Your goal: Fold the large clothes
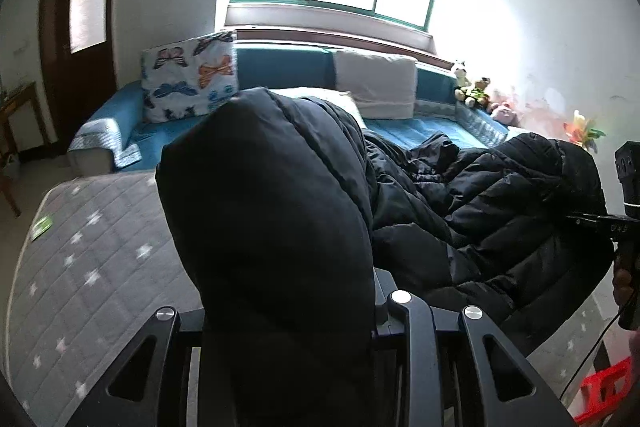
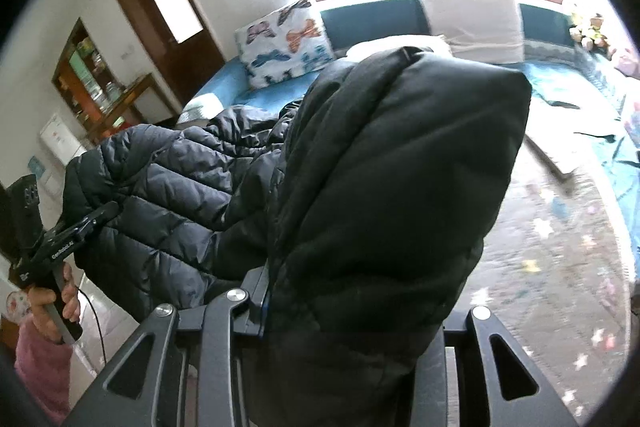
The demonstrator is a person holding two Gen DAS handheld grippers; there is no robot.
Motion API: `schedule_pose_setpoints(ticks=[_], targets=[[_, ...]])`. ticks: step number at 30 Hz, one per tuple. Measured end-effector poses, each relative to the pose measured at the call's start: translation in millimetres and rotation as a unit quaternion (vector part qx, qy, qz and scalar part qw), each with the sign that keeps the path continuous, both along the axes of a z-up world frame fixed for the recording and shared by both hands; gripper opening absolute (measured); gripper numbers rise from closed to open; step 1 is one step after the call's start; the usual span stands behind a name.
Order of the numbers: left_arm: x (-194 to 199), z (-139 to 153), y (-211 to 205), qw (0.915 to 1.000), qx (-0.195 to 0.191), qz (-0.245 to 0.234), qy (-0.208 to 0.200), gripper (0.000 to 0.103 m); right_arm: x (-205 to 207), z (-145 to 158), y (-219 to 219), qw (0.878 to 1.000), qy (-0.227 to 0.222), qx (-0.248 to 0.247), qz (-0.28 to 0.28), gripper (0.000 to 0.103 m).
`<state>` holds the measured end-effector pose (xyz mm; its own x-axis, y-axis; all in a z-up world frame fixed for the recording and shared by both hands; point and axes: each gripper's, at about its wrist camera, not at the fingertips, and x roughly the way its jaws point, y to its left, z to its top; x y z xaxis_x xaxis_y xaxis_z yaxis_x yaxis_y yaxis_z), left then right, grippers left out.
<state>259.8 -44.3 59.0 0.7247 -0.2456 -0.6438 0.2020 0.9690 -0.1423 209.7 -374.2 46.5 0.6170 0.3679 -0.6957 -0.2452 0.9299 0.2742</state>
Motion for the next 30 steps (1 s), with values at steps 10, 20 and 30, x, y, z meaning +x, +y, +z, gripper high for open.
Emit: schedule_pose_setpoints(ticks=[10, 20, 30], targets=[[57, -46, -88, 0.9987, 0.017, -0.011, 0.046, 0.036, 26, -42, -71, 0.996, 0.040, 0.014, -0.079, 0.045], [91, -114, -47, 0.9879, -0.045, 0.057, 0.137, 0.103, 35, -112, -109, 0.981, 0.108, 0.067, -0.149, 0.095], [35, -65, -35, 0.9958, 0.031, 0.060, 0.062, 0.103, -18, -53, -104, 0.979, 0.028, -0.066, -0.190, 0.095]])
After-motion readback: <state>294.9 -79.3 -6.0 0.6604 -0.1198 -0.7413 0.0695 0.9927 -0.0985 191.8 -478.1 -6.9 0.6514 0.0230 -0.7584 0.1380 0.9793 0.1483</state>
